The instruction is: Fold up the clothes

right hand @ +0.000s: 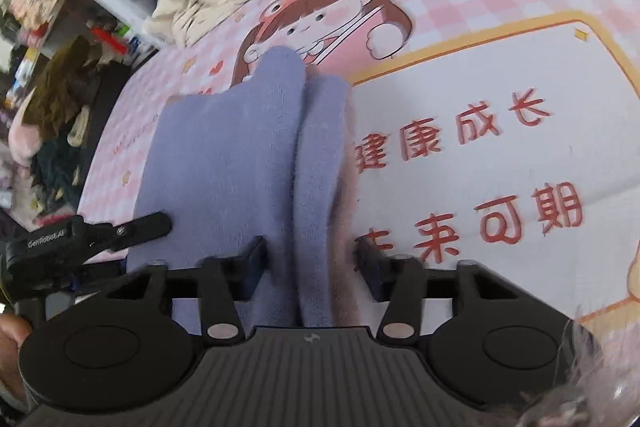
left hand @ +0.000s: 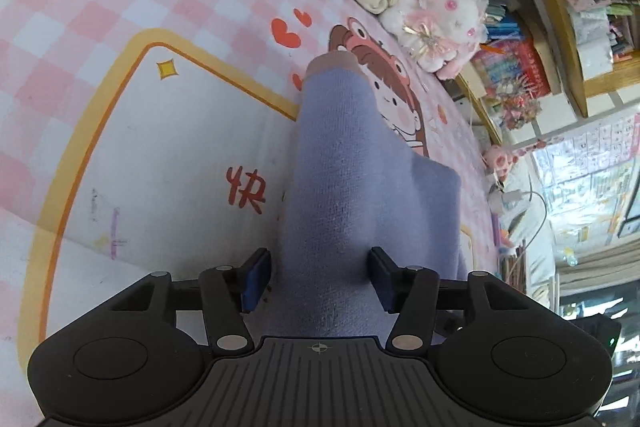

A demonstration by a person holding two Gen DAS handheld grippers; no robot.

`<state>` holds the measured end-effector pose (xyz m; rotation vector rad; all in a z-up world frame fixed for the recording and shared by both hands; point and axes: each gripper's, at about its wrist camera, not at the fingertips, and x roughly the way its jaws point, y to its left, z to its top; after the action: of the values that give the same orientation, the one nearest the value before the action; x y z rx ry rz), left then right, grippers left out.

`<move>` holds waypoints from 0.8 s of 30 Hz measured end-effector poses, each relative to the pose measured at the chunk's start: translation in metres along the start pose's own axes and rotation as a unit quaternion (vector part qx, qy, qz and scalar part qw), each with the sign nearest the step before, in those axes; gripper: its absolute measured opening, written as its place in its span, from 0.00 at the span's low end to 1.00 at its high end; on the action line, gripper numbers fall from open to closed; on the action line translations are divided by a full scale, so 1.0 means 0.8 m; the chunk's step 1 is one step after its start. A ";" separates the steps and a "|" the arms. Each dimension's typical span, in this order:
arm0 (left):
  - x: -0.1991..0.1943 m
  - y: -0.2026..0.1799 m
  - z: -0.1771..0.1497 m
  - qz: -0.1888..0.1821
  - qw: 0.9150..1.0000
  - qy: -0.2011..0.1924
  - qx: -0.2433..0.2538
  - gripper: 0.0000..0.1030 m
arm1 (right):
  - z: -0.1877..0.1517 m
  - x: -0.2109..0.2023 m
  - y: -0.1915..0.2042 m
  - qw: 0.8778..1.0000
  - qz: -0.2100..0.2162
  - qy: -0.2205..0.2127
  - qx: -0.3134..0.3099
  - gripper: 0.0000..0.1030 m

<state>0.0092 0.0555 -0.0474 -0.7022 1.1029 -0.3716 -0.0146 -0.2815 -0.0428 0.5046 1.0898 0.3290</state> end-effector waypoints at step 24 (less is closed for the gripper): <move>-0.044 -0.051 0.001 -0.041 0.997 -0.026 0.056 0.36 | -0.007 -0.070 0.063 0.991 -0.042 -0.090 -0.092 0.22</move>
<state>-0.0020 0.0469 0.0050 -0.6550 0.9976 -0.4783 -0.0439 -0.2655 0.0247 0.3163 0.8932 0.3017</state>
